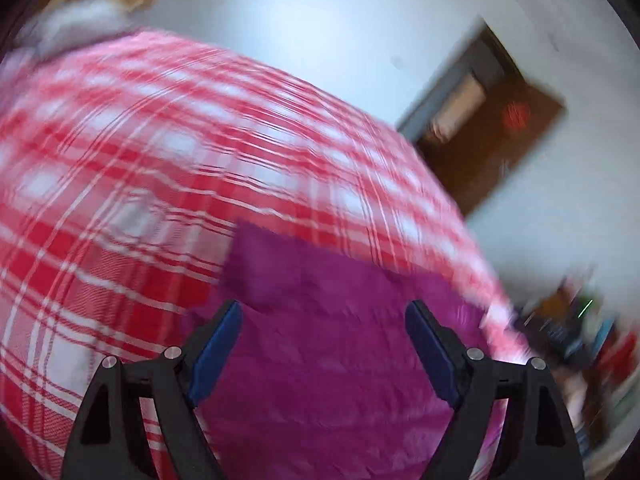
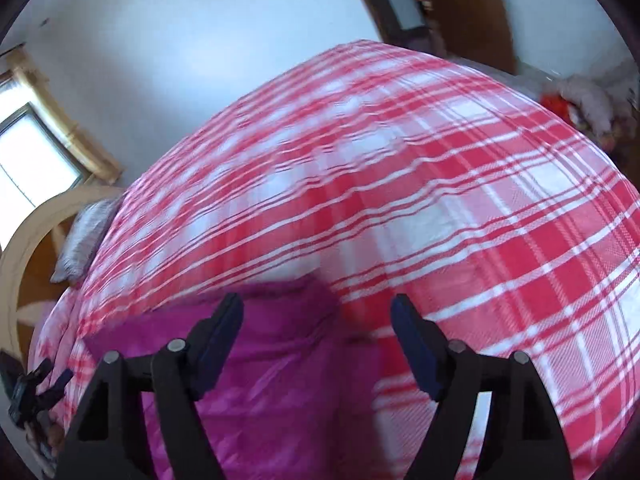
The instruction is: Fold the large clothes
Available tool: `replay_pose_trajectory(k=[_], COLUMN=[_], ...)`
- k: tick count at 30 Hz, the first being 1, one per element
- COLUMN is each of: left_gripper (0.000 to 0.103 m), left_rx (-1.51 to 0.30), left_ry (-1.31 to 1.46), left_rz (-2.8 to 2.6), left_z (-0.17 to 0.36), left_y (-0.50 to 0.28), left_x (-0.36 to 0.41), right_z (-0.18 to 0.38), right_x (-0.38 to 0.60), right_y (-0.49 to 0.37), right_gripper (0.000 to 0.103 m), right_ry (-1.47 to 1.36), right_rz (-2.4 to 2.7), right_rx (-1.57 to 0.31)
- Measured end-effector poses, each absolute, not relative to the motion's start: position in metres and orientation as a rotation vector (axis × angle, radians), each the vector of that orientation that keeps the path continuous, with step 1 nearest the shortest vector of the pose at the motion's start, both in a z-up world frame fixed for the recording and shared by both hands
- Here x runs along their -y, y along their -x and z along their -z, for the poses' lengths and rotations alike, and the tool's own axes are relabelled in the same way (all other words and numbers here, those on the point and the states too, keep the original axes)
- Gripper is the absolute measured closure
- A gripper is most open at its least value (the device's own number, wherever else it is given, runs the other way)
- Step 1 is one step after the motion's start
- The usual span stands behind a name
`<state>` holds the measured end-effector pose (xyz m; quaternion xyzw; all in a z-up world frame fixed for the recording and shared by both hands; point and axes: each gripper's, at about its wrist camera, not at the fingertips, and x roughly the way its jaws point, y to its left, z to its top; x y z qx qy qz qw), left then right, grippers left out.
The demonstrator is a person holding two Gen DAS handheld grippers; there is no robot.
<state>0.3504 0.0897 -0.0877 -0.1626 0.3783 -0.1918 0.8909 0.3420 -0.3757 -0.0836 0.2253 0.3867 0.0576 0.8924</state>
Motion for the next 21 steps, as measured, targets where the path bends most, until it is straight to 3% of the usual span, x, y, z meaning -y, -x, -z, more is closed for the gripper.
replay_pose_trajectory(k=[4,8,21], left_gripper=[0.019,0.019,0.017], left_rx=[-0.784,-0.796,-0.853], left_ry=[0.1,-0.02,0.052], left_rz=[0.409,0.277,0.136], left_z=[0.096,0.122,0.161], left_y=[-0.344,-0.358,-0.407], left_x=[-0.02,0.004,-0.003], right_z=[0.074,0.108,0.146], right_x=[0.291,0.251,0.264], right_y=[-0.318,-0.324,-0.365], right_gripper=[0.023,0.025,0.024], right_ry=[-0.247,-0.158,-0.151], right_rz=[-0.284,-0.308,-0.172], right_rx=[-0.763,-0.821,-0.81])
